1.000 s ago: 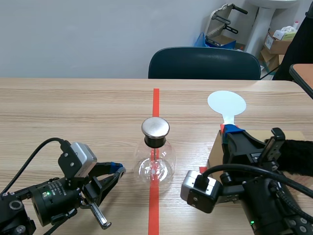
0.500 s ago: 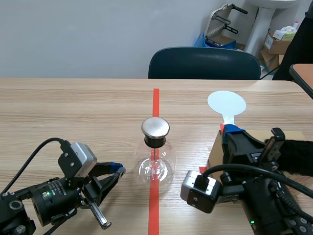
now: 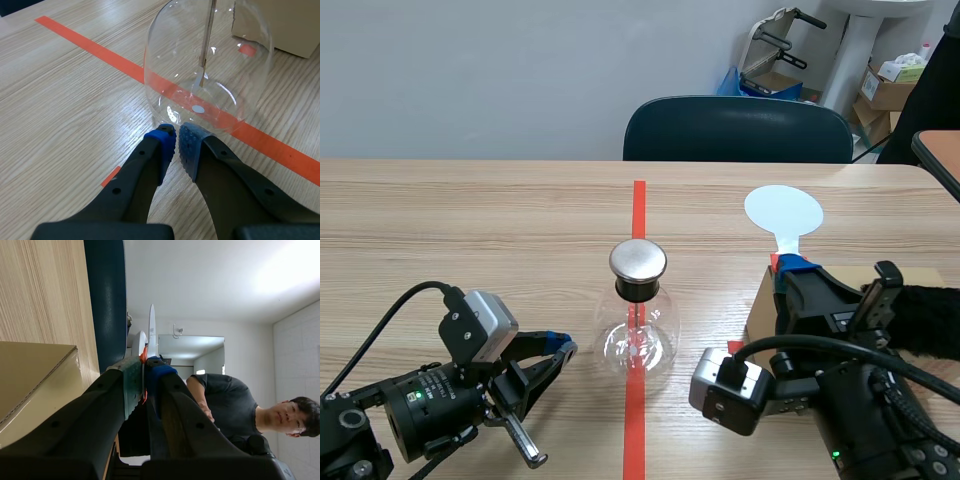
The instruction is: Do the electroscope experiment
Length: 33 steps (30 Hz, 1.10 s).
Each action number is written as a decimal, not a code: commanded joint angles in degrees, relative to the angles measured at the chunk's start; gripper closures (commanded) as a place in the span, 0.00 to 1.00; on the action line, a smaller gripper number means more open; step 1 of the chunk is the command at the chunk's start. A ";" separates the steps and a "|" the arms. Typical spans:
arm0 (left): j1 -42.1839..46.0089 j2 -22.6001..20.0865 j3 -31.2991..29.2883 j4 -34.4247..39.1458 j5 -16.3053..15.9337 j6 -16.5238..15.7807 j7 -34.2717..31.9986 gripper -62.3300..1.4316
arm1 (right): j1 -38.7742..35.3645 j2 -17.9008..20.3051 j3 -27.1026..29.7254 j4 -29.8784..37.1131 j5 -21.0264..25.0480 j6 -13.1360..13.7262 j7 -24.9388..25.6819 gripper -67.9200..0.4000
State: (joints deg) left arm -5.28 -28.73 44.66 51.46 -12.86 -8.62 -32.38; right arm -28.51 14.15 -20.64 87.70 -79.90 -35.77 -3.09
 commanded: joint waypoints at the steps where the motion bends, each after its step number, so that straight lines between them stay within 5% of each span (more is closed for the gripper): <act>1: -0.28 0.11 -0.15 0.94 -0.35 -0.07 -0.74 0.87 | -0.09 0.61 0.11 0.70 0.39 -0.61 -0.22 0.97; 25: -0.28 0.11 -0.15 0.94 -0.35 -0.07 -0.74 0.87 | -0.09 0.61 0.11 0.70 0.39 -0.61 -0.13 0.97; 33: -0.28 0.11 -0.15 0.94 -0.35 -0.07 -0.74 0.87 | -0.09 0.61 0.11 0.70 0.39 -0.61 6.21 0.97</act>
State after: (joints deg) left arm -5.28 -28.73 44.66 51.46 -12.86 -8.62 -32.38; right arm -28.51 14.13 -20.64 87.70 -79.90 -35.77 3.01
